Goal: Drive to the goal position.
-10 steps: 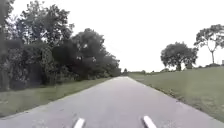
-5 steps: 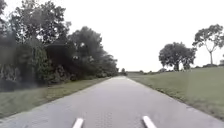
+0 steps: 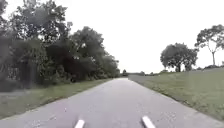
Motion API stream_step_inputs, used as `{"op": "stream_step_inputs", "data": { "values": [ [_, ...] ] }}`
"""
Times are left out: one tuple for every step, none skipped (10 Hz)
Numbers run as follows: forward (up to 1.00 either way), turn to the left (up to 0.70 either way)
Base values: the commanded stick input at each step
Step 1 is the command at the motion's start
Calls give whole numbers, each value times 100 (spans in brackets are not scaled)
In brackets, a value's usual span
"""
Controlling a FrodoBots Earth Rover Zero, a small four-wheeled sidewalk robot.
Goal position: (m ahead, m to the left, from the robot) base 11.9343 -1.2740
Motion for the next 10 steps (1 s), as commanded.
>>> {"op": "stream_step_inputs", "data": {
  "values": [
    [70, 35],
    [70, 35],
    [70, 35],
    [70, 35],
    [70, 18],
    [70, 0],
    [70, 0],
    [70, 0],
    [70, 0],
    [70, 0]
  ]
}}
